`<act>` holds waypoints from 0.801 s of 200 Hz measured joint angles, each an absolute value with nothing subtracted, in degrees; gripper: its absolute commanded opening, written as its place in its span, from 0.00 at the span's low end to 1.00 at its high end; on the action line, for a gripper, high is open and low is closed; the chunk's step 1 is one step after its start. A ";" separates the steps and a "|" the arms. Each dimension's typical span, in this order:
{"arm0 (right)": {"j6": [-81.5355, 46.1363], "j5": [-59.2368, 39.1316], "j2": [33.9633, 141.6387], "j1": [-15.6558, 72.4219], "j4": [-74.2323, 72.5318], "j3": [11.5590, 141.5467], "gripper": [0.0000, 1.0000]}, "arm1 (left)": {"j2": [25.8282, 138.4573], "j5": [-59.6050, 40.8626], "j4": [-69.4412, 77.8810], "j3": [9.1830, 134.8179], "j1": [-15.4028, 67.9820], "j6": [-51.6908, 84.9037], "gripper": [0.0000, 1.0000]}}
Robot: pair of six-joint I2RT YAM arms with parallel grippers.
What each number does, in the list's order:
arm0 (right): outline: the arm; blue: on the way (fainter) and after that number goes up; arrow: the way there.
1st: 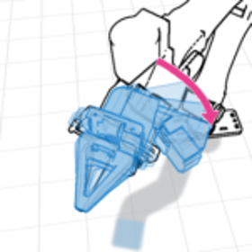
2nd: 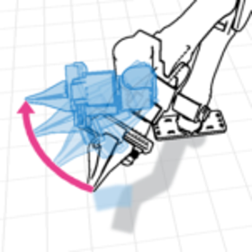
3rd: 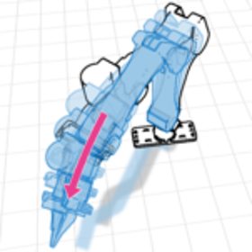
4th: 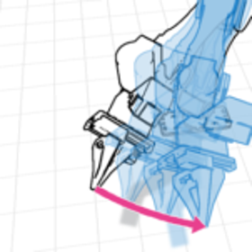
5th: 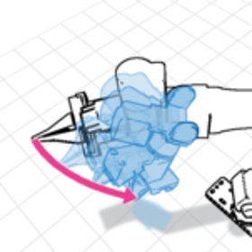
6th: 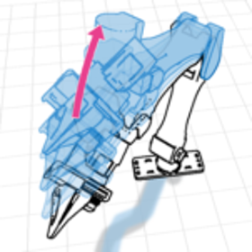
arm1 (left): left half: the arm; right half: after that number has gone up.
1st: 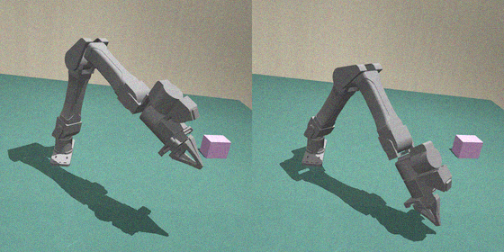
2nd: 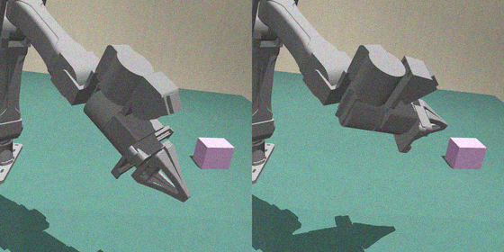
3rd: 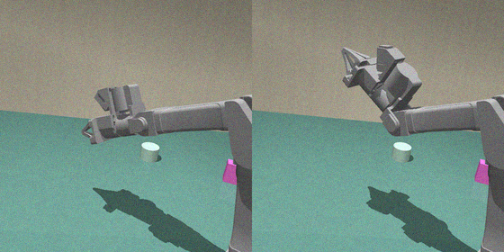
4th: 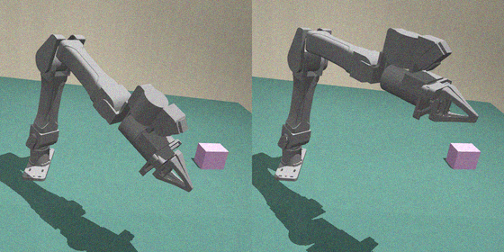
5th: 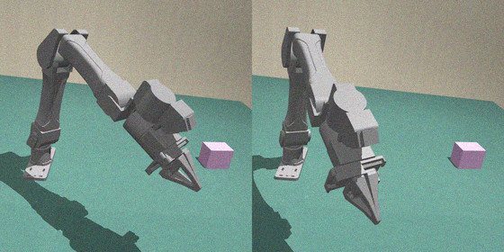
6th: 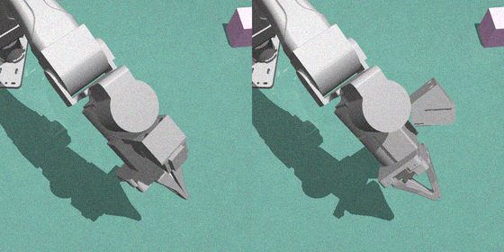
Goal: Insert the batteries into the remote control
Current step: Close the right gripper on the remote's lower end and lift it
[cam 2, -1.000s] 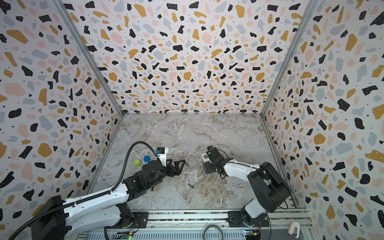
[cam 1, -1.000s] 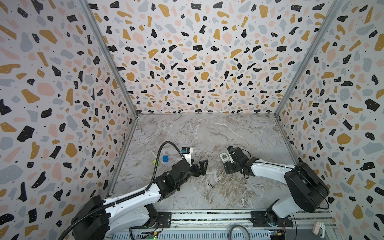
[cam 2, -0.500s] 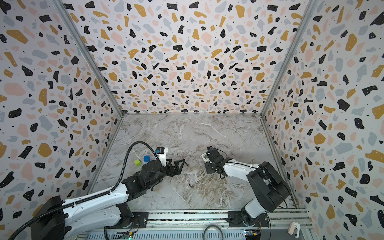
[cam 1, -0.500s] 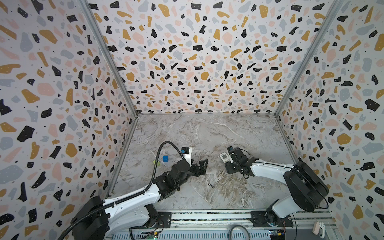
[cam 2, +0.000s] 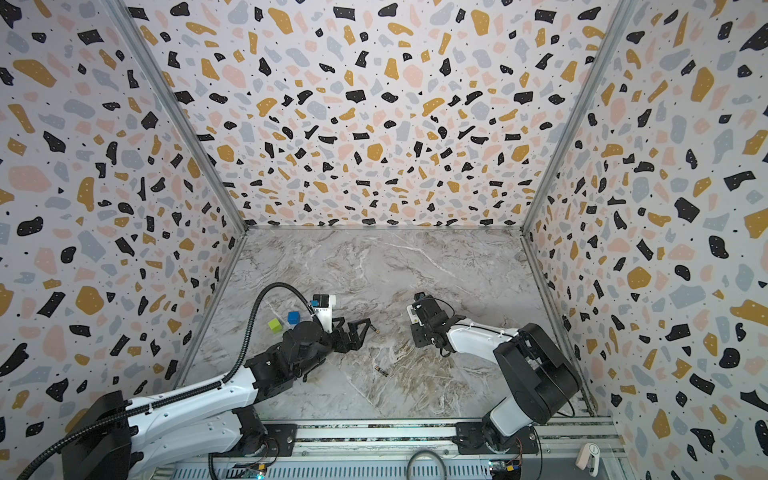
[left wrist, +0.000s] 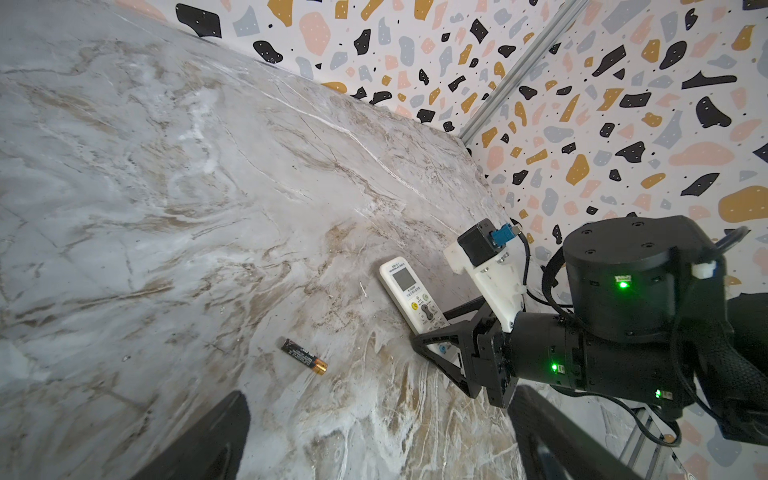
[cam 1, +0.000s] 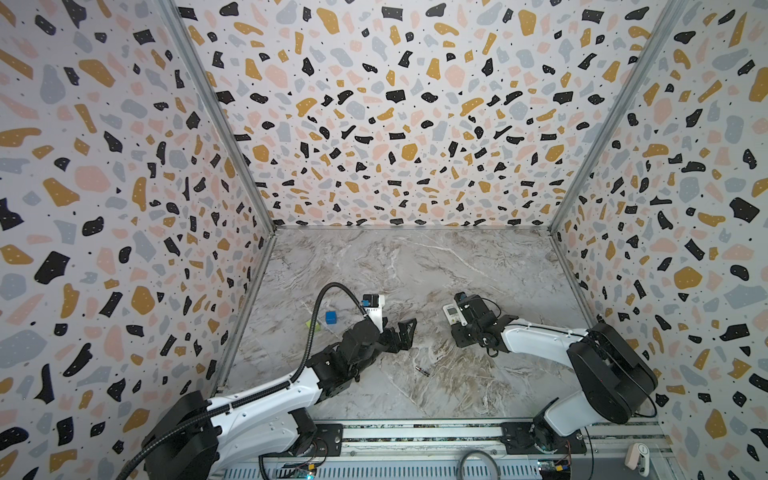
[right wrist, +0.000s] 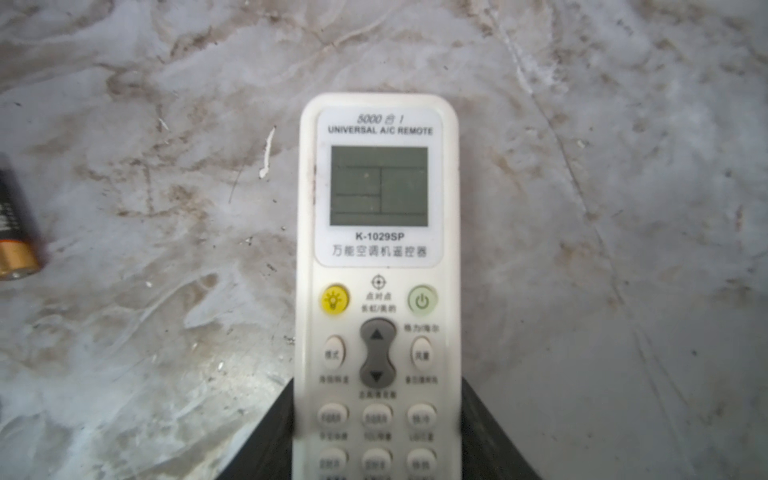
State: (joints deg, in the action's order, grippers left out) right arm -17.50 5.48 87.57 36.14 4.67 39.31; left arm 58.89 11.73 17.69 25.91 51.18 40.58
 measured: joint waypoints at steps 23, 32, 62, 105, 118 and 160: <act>-17.47 4.23 85.19 36.51 3.75 37.45 0.16 | 58.41 11.27 18.24 25.91 51.18 41.19 1.00; -17.45 3.46 83.33 36.77 3.11 36.40 0.13 | 57.93 11.14 18.26 25.91 51.18 41.25 1.00; -17.45 0.45 76.62 37.26 0.40 34.09 0.04 | 56.10 10.37 18.70 25.91 51.18 41.17 1.00; -17.50 -5.28 69.69 37.58 -3.01 32.95 0.00 | 55.83 7.27 19.31 26.09 51.18 39.62 1.00; -17.63 -7.62 67.57 37.67 -4.10 32.18 0.00 | 55.83 5.61 19.42 26.44 51.18 38.85 1.00; -19.18 -16.60 60.86 38.04 -8.38 28.73 0.00 | 54.85 -1.21 20.93 28.27 51.18 36.14 1.00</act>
State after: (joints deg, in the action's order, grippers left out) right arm -19.18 -16.60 60.86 38.04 -8.38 28.73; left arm 54.85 -1.21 20.93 28.27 51.18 36.14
